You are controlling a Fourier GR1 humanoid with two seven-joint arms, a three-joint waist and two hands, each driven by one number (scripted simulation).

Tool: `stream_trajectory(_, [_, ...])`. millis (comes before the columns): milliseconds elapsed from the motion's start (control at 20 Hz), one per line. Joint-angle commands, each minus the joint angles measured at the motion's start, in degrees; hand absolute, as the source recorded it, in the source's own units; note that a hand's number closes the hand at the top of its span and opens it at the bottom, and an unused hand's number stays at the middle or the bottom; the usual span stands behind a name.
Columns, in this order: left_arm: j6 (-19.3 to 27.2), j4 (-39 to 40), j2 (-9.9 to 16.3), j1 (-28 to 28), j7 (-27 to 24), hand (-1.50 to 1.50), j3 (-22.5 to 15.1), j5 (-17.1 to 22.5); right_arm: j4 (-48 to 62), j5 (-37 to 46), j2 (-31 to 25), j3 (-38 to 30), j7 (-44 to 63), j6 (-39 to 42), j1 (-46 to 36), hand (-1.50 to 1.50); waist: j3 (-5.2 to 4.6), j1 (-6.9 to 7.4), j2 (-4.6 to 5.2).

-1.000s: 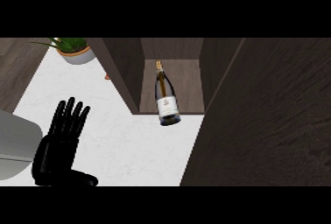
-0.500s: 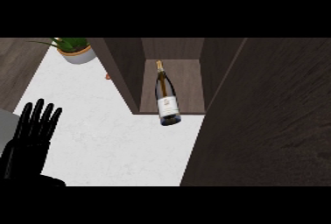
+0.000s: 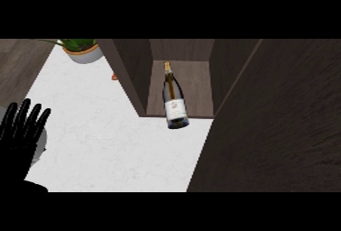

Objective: Pick up the wine, place it into the cabinet and close the cabinet

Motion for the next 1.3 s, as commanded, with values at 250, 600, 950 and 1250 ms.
stream_trajectory(250, [-1.4, 1.4, 2.0, -3.2, 2.7, -1.5, 1.9, 1.7, -1.9, -3.7, 13.0, 7.2, 9.7, -1.2, -12.3, 1.5, -0.13, 1.45, 0.5])
stream_trajectory(600, [-4.3, 4.0, 1.3, -2.9, 1.2, -1.5, 2.2, 1.7, 9.3, -4.4, 23.8, 3.9, 17.8, -3.8, -27.4, 1.5, -0.22, 2.41, 0.6])
stream_trajectory(950, [-5.5, 5.2, 3.4, -1.9, 2.5, -1.5, 5.4, 3.2, 25.9, -3.6, 39.1, -1.7, 30.6, -10.3, -53.2, 1.5, 0.05, 1.13, 0.1])
stream_trajectory(1250, [-6.1, 5.1, 2.6, -2.2, 3.1, -1.5, 6.4, 2.8, 43.6, -11.0, 39.4, -4.6, 26.9, -18.6, -70.4, 1.5, 0.26, 0.65, 0.04])
